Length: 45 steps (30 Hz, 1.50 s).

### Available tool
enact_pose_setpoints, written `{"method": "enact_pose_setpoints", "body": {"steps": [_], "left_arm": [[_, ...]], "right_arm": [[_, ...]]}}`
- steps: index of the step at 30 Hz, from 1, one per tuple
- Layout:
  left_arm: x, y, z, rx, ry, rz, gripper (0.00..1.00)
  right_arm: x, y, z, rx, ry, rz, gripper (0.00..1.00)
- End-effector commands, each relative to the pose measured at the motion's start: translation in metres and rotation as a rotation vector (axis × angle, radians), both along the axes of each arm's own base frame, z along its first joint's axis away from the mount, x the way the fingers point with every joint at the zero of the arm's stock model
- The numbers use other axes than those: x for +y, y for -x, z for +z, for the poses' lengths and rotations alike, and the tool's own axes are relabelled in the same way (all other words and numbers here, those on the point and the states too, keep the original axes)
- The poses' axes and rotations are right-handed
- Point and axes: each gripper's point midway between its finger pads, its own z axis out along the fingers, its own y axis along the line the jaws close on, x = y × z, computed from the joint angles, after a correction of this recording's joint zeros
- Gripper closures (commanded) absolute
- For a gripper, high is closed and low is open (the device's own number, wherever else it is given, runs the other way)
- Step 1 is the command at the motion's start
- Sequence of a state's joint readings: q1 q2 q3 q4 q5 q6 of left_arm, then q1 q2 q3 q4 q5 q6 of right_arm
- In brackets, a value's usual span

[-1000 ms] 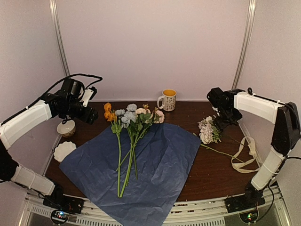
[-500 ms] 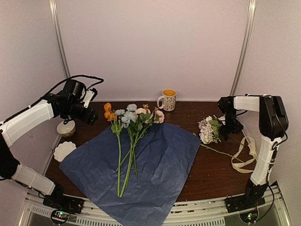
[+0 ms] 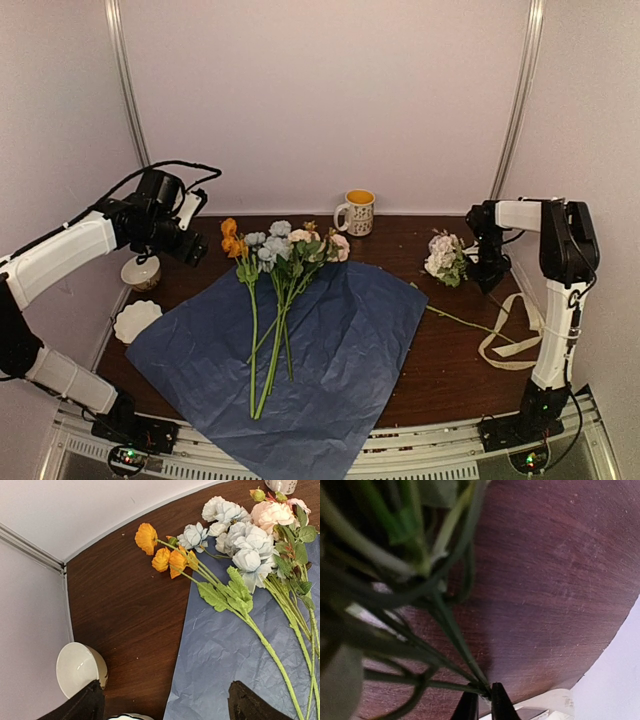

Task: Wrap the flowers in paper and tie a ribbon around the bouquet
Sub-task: Pick up the fake flower from the center of the board, then pass from the right arm to the left

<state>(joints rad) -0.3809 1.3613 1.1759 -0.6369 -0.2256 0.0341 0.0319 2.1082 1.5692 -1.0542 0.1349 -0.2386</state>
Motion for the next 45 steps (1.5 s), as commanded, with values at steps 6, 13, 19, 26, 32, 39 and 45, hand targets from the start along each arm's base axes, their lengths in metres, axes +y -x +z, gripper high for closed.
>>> {"method": "enact_pose_setpoints", "body": {"steps": [6,13,19,26,32,39,45], "left_arm": [[-0.002,-0.004,-0.001,-0.012,-0.004,-0.009,0.11],[-0.002,-0.004,-0.001,-0.014,0.000,-0.003,0.12],[-0.022,-0.002,0.017,-0.056,0.080,-0.058,0.17],[-0.160,0.086,0.119,-0.175,0.484,-0.611,0.17],[-0.226,0.186,0.193,-0.225,0.886,-1.046,0.18],[-0.223,0.203,0.189,-0.236,0.874,-1.101,0.27],[-0.220,0.198,0.187,-0.255,0.878,-1.065,0.67]], "right_arm": [[-0.021,-0.021,0.088,-0.267,0.128,-0.031,1.00],[0.014,-0.015,0.220,-0.736,-0.089,-0.113,1.00],[0.126,0.013,0.328,-1.121,-0.839,-0.044,1.00],[0.296,0.111,0.414,-1.072,-1.554,0.363,1.00],[0.402,0.182,0.454,-0.897,-1.843,0.600,1.00],[0.466,0.202,0.441,-0.766,-1.810,0.701,1.00],[0.487,0.215,0.430,-0.710,-1.774,0.778,1.00]]}}
